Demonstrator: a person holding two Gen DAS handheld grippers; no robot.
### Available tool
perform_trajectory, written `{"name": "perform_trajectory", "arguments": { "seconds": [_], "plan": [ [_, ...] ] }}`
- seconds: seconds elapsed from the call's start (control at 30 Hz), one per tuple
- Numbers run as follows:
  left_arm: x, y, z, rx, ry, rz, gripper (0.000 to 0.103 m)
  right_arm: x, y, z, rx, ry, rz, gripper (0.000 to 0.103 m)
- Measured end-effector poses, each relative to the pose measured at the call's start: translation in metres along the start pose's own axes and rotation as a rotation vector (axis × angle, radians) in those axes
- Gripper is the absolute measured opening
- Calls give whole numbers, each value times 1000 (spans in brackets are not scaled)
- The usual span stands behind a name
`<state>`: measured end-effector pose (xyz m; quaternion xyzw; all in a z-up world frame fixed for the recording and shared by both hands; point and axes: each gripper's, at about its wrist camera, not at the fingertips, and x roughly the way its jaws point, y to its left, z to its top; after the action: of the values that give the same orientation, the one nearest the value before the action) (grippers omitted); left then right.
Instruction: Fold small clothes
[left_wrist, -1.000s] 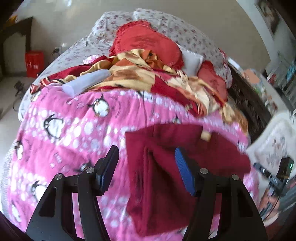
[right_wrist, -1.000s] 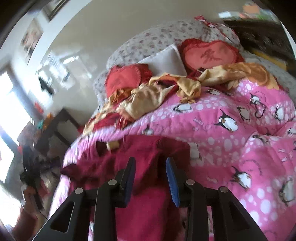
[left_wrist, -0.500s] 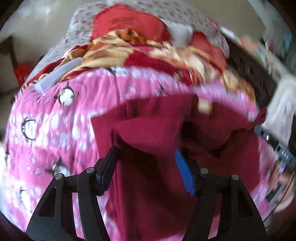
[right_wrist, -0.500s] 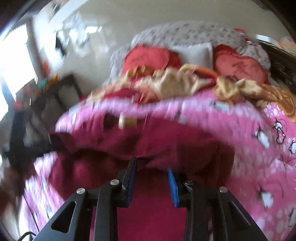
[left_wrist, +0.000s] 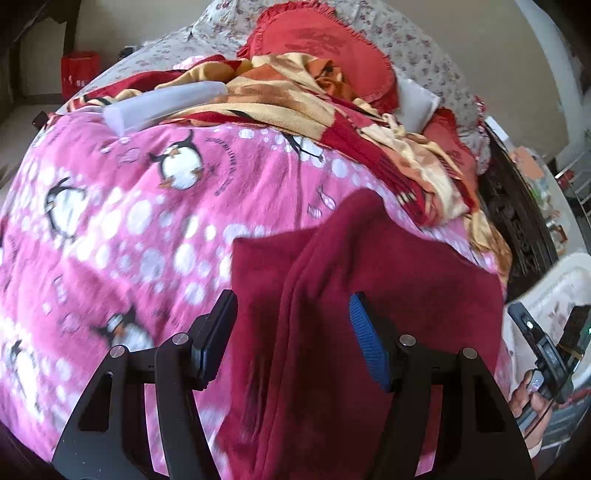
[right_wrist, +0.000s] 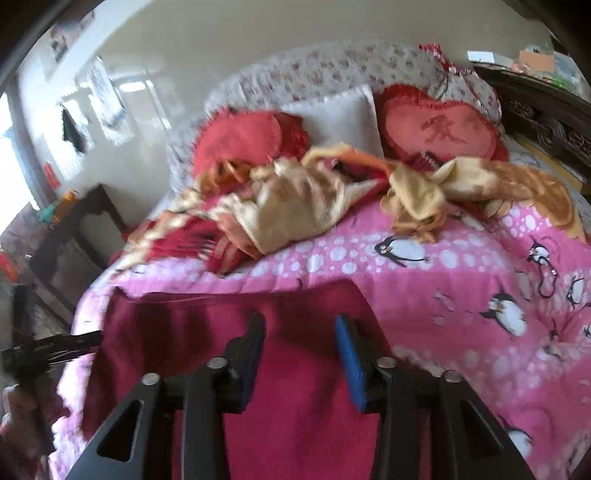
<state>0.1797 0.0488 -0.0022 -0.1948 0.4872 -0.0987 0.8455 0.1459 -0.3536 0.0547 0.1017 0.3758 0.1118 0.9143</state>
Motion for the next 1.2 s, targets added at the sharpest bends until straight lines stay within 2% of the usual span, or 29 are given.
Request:
{"name": "perform_trajectory", "arguments": {
  "seconds": [0.03,0.13,0.23,0.33,0.4,0.43,0.47,0.5,0.53,0.57,0.63,0.77,0.87,0.93,1.03,1.1,1.13,1.17,1.2],
  "plan": [
    [-9,1,-7,13,-3,-12,63,-12,0,-6,-12,-1,6,59],
    [-28,3,-31,70,2,-15,63,-52,-4,-45,-75,37,-6,61],
    [-37,3,-57,131,19,7,63,-62,-9,-85,-82,112,-18,61],
    [-35,3,-80,164,40,28,63,-56,-10,-114,-71,178,1,60],
    [-29,5,-92,156,59,29,63,-49,-8,-123,-58,194,18,50],
    [-25,5,-96,155,77,14,63,-45,-6,-128,-46,203,40,37],
    [-21,4,-100,159,98,-3,60,-42,-5,-130,-39,208,44,27],
    [-16,3,-104,171,115,-17,45,-39,-4,-131,-35,213,44,23],
    [-14,1,-108,183,129,-19,36,-38,-2,-132,-37,219,45,13],
    [-11,1,-110,194,139,-9,28,-39,0,-133,-44,222,45,8],
    [-13,2,-114,209,137,-7,16,-49,2,-132,-60,211,55,7],
    [-19,17,-126,185,146,-34,10,-68,-3,-143,-57,219,74,6],
    [-16,21,-135,203,144,-26,9,-56,-11,-162,-36,281,47,6],
    [-19,19,-134,199,140,-29,9,-54,-14,-165,-19,284,46,6],
    [-35,13,-130,232,107,-21,9,-73,-4,-148,-85,212,26,7],
    [-45,3,-124,271,74,-3,9,-85,4,-134,-135,160,-14,24],
    [-48,-1,-122,285,54,2,9,-91,11,-121,-158,111,-21,44],
    [-51,-4,-120,295,36,9,9,-94,16,-113,-170,77,-19,54],
    [-52,-8,-118,305,19,18,9,-94,23,-106,-182,52,-13,54]
  ]
}}
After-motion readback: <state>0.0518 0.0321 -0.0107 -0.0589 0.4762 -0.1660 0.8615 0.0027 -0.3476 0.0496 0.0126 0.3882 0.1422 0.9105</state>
